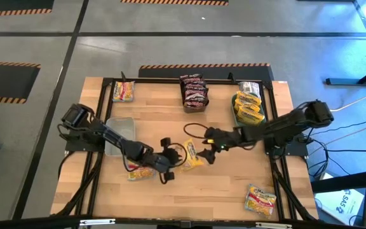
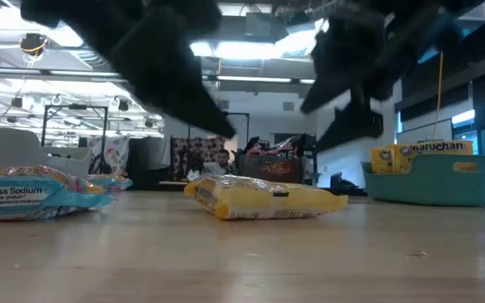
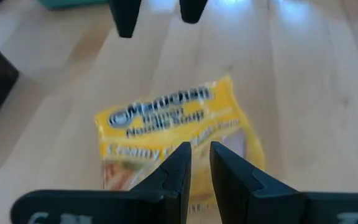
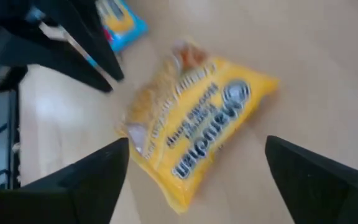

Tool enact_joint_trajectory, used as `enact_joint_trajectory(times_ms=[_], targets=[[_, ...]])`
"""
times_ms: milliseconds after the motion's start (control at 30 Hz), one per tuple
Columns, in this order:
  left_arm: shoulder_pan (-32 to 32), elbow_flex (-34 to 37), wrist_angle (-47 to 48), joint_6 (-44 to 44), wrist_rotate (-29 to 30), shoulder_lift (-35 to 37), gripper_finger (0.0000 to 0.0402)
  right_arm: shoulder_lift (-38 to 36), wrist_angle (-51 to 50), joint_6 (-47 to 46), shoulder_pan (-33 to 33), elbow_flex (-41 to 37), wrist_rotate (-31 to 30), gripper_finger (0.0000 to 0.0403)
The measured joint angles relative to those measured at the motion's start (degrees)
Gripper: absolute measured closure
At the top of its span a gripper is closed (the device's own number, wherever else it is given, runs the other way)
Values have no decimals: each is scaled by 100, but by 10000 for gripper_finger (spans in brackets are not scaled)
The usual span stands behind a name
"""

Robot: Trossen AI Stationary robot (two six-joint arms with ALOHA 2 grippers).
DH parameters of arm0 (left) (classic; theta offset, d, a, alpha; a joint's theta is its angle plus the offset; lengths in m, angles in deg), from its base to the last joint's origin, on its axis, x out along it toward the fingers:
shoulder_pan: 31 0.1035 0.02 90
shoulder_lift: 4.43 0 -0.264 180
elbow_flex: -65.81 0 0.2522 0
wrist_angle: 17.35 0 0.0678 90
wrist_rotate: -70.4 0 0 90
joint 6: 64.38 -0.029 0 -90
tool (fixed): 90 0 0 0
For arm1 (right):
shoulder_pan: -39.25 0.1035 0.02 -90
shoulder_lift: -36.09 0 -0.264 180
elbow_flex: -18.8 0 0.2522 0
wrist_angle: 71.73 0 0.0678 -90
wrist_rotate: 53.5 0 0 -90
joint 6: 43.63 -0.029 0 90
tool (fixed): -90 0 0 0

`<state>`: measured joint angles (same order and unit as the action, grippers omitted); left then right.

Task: Sort Maruchan noodles
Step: Put the yellow noodle pack into the blue bin

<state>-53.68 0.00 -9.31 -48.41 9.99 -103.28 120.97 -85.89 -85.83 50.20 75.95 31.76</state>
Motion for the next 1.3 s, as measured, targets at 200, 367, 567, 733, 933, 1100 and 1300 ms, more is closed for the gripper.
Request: enact_joint_trajectory(times_ms=[200,367,567,733,933,1100,1300], targets=[[-45,185,-65,42,25,-301,347,691,307,-112,-438,0,824,23],[-35,179,-490,36,-17,-623,347,1110,662,-93,-633,0,1186,34],[-17,170,-322,258,33,-720,347,1361,828,-91,-649,4,1369,46],[-68,292,-318,480,63,-714,347,1403,999,-107,-646,2,1498,51],[-155,627,-526,791,328,-712,347,1484,1449,-235,-653,9,1460,52],[-200,657,-683,750,344,-732,347,1482,1722,-297,-651,7,1334,52],[-200,662,-729,750,345,-739,347,1551,2096,-733,-651,0,1095,52]])
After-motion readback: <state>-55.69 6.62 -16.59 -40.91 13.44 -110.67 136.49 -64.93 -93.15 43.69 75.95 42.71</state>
